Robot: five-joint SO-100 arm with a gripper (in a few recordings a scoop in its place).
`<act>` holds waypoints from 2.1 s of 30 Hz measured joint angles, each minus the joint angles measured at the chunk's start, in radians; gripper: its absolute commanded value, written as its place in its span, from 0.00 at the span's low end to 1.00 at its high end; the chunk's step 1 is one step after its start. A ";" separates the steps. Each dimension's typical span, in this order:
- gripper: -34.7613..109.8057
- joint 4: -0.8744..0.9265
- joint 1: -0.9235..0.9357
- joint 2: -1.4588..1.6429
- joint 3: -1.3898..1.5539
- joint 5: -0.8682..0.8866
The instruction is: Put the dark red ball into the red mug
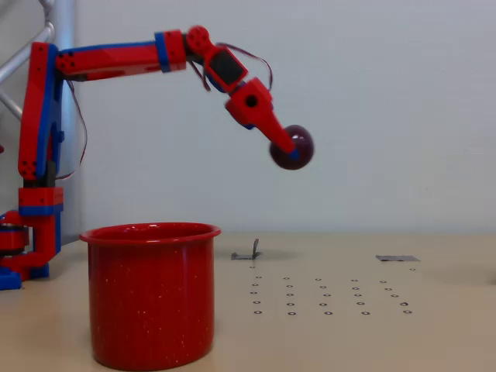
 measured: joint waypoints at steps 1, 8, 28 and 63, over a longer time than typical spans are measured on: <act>0.39 0.032 0.015 0.015 0.000 0.008; 0.39 0.190 0.160 0.153 0.000 0.012; 0.39 0.288 0.647 0.430 0.209 -0.149; 0.49 -0.494 0.900 0.431 0.828 -0.354</act>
